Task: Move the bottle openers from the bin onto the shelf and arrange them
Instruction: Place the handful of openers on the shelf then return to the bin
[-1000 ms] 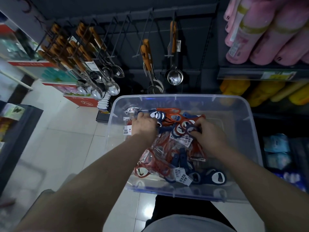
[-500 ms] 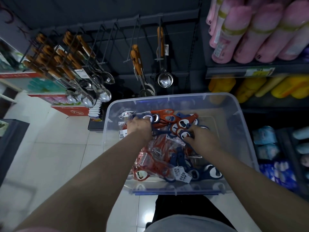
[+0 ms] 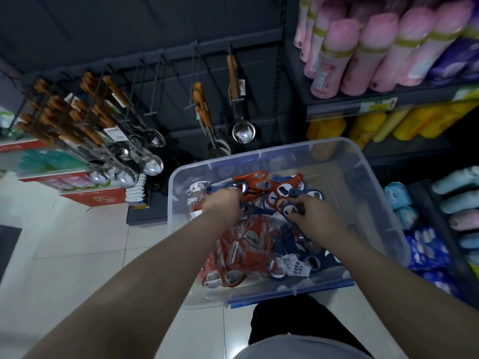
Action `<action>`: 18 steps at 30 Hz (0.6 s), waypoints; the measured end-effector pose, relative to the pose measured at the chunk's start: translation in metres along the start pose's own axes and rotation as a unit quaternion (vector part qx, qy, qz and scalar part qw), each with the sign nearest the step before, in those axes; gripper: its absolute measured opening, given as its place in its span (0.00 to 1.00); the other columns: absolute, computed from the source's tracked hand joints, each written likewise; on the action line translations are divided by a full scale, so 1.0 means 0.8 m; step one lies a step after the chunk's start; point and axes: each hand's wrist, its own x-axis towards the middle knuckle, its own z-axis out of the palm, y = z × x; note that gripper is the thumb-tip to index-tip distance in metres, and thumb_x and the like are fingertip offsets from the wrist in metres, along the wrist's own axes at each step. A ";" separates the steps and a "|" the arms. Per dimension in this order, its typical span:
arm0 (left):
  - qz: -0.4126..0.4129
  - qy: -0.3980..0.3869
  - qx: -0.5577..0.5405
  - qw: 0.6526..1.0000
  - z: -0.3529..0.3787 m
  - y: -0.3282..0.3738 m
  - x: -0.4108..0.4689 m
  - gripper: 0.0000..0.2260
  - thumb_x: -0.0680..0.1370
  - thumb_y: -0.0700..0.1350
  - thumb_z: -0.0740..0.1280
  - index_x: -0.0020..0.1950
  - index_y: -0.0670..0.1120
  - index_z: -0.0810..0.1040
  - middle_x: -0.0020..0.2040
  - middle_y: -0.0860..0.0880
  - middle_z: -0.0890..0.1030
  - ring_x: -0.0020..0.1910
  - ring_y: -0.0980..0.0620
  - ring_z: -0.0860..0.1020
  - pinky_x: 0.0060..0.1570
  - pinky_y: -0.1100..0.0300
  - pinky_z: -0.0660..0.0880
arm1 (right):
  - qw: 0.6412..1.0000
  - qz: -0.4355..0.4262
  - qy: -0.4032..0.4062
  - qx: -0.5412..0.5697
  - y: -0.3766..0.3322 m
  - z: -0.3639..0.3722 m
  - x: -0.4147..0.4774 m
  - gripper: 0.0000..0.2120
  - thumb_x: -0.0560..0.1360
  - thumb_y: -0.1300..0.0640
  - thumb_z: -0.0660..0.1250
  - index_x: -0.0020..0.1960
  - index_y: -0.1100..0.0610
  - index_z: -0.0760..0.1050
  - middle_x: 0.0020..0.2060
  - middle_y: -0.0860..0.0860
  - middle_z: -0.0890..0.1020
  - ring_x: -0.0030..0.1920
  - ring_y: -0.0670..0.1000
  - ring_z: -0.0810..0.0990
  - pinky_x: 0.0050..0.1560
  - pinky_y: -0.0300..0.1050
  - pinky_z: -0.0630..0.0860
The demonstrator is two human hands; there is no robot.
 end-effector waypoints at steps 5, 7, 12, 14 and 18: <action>0.002 0.071 -0.310 0.948 -0.024 0.047 0.014 0.10 0.79 0.44 0.65 0.56 0.40 0.77 0.52 0.40 0.81 0.52 0.40 0.79 0.47 0.54 0.73 | 0.988 0.025 0.142 0.051 0.006 -0.038 -0.028 0.06 0.79 0.53 0.62 0.48 0.55 0.68 0.31 0.47 0.71 0.35 0.52 0.72 0.29 0.42 0.61; 0.017 0.057 -0.358 0.932 -0.034 0.090 0.017 0.10 0.79 0.43 0.64 0.56 0.38 0.76 0.55 0.37 0.80 0.54 0.39 0.78 0.47 0.54 0.72 | 0.978 0.043 0.196 0.061 0.017 -0.063 -0.047 0.06 0.80 0.53 0.62 0.49 0.54 0.68 0.35 0.50 0.74 0.36 0.52 0.71 0.30 0.44 0.62; 0.102 0.000 -0.422 0.901 -0.056 0.219 0.005 0.05 0.77 0.42 0.63 0.50 0.43 0.77 0.50 0.40 0.80 0.49 0.39 0.80 0.43 0.50 0.75 | 0.936 0.108 0.325 0.089 0.079 -0.135 -0.101 0.11 0.78 0.51 0.63 0.53 0.58 0.75 0.45 0.58 0.82 0.48 0.60 0.79 0.43 0.50 0.70; 0.143 -0.013 -0.431 0.891 -0.066 0.275 -0.005 0.02 0.73 0.41 0.66 0.44 0.46 0.78 0.45 0.42 0.78 0.60 0.43 0.69 0.43 0.51 0.74 | 0.917 0.146 0.363 0.071 0.113 -0.166 -0.126 0.11 0.77 0.48 0.63 0.54 0.54 0.75 0.46 0.57 0.83 0.50 0.60 0.79 0.45 0.51 0.74; 0.206 0.012 -0.424 0.882 -0.068 0.388 -0.023 0.13 0.74 0.39 0.69 0.58 0.43 0.78 0.52 0.44 0.81 0.52 0.43 0.80 0.50 0.53 0.77 | 0.881 0.218 0.415 0.065 0.188 -0.226 -0.180 0.11 0.76 0.48 0.63 0.55 0.52 0.76 0.50 0.56 0.83 0.53 0.60 0.79 0.47 0.51 0.74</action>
